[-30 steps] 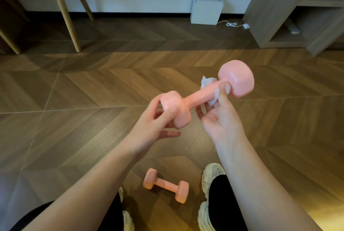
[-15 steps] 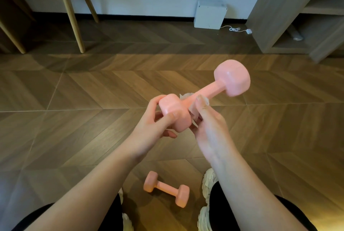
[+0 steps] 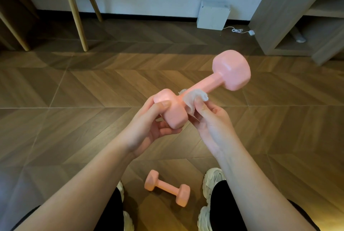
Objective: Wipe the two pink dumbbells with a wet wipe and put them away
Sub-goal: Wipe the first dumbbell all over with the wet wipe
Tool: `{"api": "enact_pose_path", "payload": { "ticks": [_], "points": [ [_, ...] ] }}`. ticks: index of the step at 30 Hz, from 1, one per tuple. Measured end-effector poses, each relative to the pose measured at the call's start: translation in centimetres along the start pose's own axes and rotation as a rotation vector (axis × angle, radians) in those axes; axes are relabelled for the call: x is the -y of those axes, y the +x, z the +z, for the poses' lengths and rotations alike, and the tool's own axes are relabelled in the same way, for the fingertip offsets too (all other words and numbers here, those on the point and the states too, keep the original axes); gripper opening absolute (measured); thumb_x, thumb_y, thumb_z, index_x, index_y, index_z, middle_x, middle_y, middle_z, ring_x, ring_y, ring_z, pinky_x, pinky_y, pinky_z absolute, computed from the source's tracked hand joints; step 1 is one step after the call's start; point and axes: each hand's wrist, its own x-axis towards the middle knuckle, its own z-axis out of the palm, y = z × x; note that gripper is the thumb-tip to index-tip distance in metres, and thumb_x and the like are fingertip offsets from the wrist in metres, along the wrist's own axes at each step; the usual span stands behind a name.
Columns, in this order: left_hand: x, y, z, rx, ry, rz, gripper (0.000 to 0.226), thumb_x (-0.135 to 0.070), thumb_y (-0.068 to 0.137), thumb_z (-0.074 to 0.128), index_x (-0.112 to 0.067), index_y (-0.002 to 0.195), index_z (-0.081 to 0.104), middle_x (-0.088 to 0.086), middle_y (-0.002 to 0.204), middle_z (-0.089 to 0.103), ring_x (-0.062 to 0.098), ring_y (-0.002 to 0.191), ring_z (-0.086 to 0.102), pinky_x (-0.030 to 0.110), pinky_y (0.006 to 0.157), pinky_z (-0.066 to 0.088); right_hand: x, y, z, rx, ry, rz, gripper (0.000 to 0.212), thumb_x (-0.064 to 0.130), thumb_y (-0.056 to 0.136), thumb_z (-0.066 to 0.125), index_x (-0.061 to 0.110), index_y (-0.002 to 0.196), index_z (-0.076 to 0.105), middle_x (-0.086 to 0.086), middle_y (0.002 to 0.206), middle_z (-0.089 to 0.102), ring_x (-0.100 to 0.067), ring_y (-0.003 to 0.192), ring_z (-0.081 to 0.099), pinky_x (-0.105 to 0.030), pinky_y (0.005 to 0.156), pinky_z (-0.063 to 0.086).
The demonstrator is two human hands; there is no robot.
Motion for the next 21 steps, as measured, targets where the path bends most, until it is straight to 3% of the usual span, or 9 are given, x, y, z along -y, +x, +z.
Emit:
{"api": "enact_pose_path", "payload": {
  "ticks": [3, 6, 7, 10, 13, 16, 21],
  "points": [
    [0.5, 0.0, 0.5, 0.006, 0.017, 0.024, 0.073, -0.042, 0.071, 0.069, -0.009, 0.132, 0.049, 0.008, 0.101, 0.068, 0.019, 0.078, 0.068, 0.043, 0.079, 0.058, -0.7, 0.0, 0.6, -0.175, -0.115, -0.017, 0.052, 0.037, 0.07, 0.077, 0.01, 0.114, 0.07, -0.002, 0.108, 0.075, -0.016, 0.106, 0.067, -0.039, 0.103, 0.048],
    [0.7, 0.2, 0.7, 0.007, 0.036, 0.02, 0.072, -0.042, 0.072, 0.069, -0.009, 0.133, 0.048, 0.012, 0.108, 0.065, 0.023, 0.087, 0.068, 0.045, 0.083, 0.057, -1.5, -0.4, 1.1, -0.249, -0.213, -0.02, 0.028, 0.034, 0.078, 0.076, 0.02, 0.101, 0.074, 0.009, 0.095, 0.077, -0.007, 0.1, 0.068, -0.033, 0.098, 0.048],
    [0.7, 0.3, 0.8, 0.005, 0.037, 0.02, 0.073, -0.042, 0.072, 0.069, -0.009, 0.134, 0.048, 0.013, 0.111, 0.064, 0.024, 0.089, 0.068, 0.045, 0.083, 0.057, -1.6, -0.5, 1.2, -0.266, -0.205, -0.006, 0.029, 0.037, 0.075, 0.075, 0.021, 0.1, 0.074, 0.009, 0.094, 0.077, -0.008, 0.101, 0.067, -0.033, 0.097, 0.048],
    [0.9, 0.2, 1.0, -0.013, 0.043, 0.039, 0.073, -0.041, 0.07, 0.071, -0.012, 0.133, 0.05, 0.011, 0.112, 0.066, 0.025, 0.094, 0.069, 0.044, 0.084, 0.057, -1.5, -0.6, 1.6, -0.278, -0.099, 0.027, 0.042, 0.04, 0.064, 0.074, 0.018, 0.1, 0.075, 0.003, 0.098, 0.077, -0.014, 0.102, 0.067, -0.036, 0.1, 0.047],
    [1.0, 0.2, 1.1, -0.05, 0.106, 0.102, 0.067, -0.04, 0.067, 0.072, -0.022, 0.129, 0.054, 0.005, 0.116, 0.068, 0.026, 0.107, 0.068, 0.04, 0.08, 0.058, -0.8, -0.2, 1.2, -0.255, 0.055, 0.056, 0.036, 0.028, 0.078, 0.072, 0.012, 0.11, 0.073, -0.007, 0.11, 0.075, -0.015, 0.095, 0.069, -0.032, 0.09, 0.051],
    [0.7, 0.2, 0.9, -0.073, 0.28, 0.207, 0.066, -0.043, 0.064, 0.074, -0.036, 0.126, 0.054, -0.005, 0.122, 0.061, 0.019, 0.115, 0.061, 0.035, 0.08, 0.058, 0.3, 0.1, 0.6, -0.274, 0.162, 0.064, 0.054, 0.032, 0.075, 0.072, 0.009, 0.123, 0.067, -0.009, 0.121, 0.07, -0.016, 0.1, 0.068, -0.032, 0.088, 0.051],
    [0.3, 0.0, 0.5, -0.052, 0.49, 0.35, 0.07, -0.044, 0.067, 0.078, -0.04, 0.129, 0.048, -0.018, 0.122, 0.056, 0.01, 0.117, 0.056, 0.034, 0.089, 0.056, 2.8, 0.2, -0.8, -0.391, 0.361, 0.047, 0.021, 0.024, 0.091, 0.066, 0.015, 0.11, 0.066, -0.008, 0.11, 0.075, -0.019, 0.11, 0.065, -0.038, 0.099, 0.046]
  ]
}}
